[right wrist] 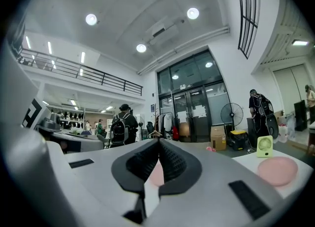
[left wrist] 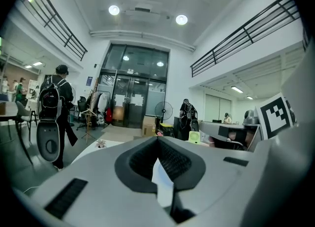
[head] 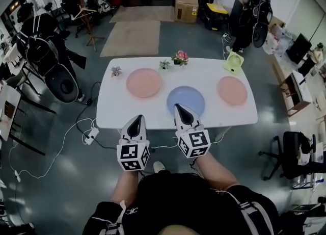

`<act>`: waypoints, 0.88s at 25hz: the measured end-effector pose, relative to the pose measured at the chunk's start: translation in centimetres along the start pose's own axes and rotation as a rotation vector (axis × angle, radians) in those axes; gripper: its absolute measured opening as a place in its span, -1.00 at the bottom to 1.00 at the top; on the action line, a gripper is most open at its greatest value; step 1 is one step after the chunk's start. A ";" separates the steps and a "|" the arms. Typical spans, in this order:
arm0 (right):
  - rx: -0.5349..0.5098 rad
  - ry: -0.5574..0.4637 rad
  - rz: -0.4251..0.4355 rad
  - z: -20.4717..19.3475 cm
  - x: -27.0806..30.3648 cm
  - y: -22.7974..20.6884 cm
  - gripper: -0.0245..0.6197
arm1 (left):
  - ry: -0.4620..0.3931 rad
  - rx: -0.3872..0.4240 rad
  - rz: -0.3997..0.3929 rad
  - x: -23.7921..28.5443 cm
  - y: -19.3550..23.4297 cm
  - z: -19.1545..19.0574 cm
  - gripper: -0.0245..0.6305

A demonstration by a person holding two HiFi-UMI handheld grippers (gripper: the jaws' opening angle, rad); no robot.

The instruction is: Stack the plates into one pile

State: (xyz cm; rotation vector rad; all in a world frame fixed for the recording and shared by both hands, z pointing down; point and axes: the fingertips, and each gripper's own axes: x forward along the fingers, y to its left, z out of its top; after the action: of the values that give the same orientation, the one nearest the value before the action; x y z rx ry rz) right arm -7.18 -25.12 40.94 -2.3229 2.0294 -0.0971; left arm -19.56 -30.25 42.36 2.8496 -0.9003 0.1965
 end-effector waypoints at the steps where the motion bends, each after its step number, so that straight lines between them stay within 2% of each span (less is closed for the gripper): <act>1: -0.002 -0.005 0.002 0.3 1.8 -0.3 -0.88 | -0.003 0.000 -0.001 1.4 1.0 0.5 -0.89; 5: 0.004 -0.015 0.009 0.6 7.4 -2.1 -0.88 | 0.006 0.013 0.003 6.3 3.8 1.4 -0.89; 10: 0.013 0.002 0.050 -0.3 12.2 -4.6 -0.88 | 0.035 0.014 0.046 10.5 5.2 1.1 -0.89; 19: -0.056 0.032 0.231 -0.7 19.9 -6.8 -0.88 | 0.033 0.004 0.219 14.7 6.8 1.9 -0.89; 22: -0.071 0.044 0.319 -1.5 21.4 -6.2 -0.88 | 0.031 -0.015 0.281 15.2 7.5 1.7 -0.89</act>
State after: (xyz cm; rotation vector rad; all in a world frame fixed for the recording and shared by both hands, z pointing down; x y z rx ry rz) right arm 1.72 -45.53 43.20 -2.0155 2.4316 -0.0625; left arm -11.41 -45.09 44.02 2.6875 -1.2876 0.2630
